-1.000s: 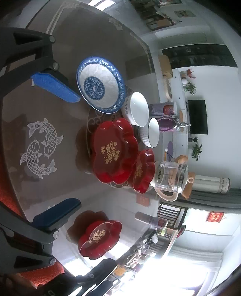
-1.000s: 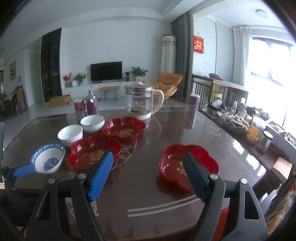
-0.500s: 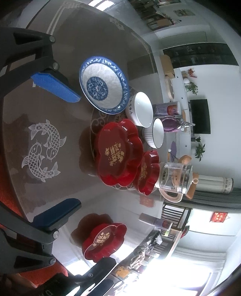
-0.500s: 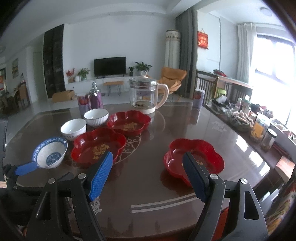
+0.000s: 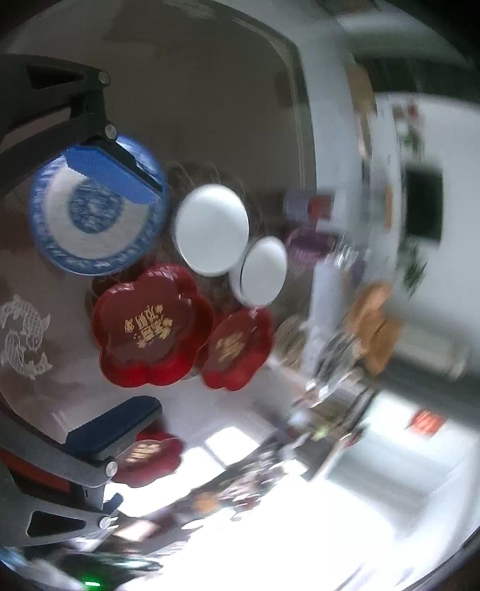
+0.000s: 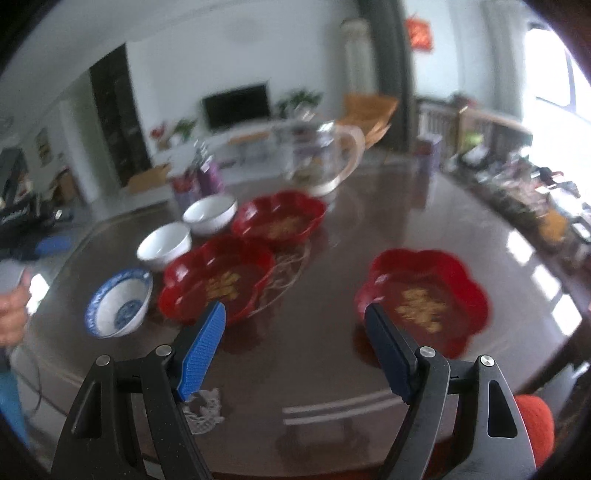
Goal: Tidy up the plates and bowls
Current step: 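Move the right gripper back toward the remaining red plates, then grasp the rim of a second red flower plate with the right gripper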
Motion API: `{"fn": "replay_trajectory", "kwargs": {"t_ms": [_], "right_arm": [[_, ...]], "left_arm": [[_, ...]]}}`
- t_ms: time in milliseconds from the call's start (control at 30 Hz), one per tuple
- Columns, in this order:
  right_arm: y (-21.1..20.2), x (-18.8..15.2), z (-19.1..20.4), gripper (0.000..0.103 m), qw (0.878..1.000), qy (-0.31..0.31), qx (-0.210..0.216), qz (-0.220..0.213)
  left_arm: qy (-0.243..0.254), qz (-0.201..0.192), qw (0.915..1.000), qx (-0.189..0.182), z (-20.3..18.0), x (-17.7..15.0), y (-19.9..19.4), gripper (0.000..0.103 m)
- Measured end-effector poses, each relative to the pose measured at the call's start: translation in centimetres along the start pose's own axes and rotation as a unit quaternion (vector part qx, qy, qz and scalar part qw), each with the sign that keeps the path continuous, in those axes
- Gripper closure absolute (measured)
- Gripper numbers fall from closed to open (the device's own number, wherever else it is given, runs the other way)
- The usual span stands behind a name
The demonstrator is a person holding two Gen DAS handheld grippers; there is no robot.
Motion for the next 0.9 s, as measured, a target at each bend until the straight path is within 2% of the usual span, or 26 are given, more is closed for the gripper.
{"fn": "replay_trajectory", "kwargs": {"t_ms": [67,167,233,333,500,700,900], "right_arm": [[3.0,0.4,-0.1,0.023,0.997,0.017,0.032,0.074],[4.8,0.7,-0.1,0.023,0.99,0.029,0.051,0.127],[5.4,1.0,-0.2,0.023,0.987,0.041,0.065,0.14],[6.3,0.8,-1.1,0.023,0.979,0.094,0.084,0.162],[8.9,0.1,-2.7,0.022,0.965,0.15,0.076,0.201],[11.8,-0.7,-1.8,0.022,0.958,0.154,0.079,0.228],[15.6,-1.7,-0.4,0.022,0.962,0.127,0.062,0.235]], "left_arm": [[0.013,0.033,0.9994,-0.001,-0.2,0.3,2.8,0.001],[0.007,0.081,0.9965,0.018,0.8,-0.1,6.8,0.004],[0.002,0.103,0.9942,0.031,1.5,-0.5,8.6,0.01],[-0.012,0.137,0.9898,0.04,2.3,-1.9,10.9,0.021],[-0.022,0.161,0.9855,0.047,2.4,-3.6,12.6,0.026],[-0.036,0.171,0.9829,0.059,2.7,-4.5,13.6,0.028],[-0.044,0.181,0.9807,0.058,2.2,-5.1,15.1,0.038]]}}
Point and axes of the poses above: each gripper's, at about its wrist camera, not at the fingertips, and y roughly the way its jaws point, z to its left, x to its top, the point moved 5 cm from there along y, roughly the way its jaws point, and after that the axes turned 14 degrees about -z, right-handed, at the moved point
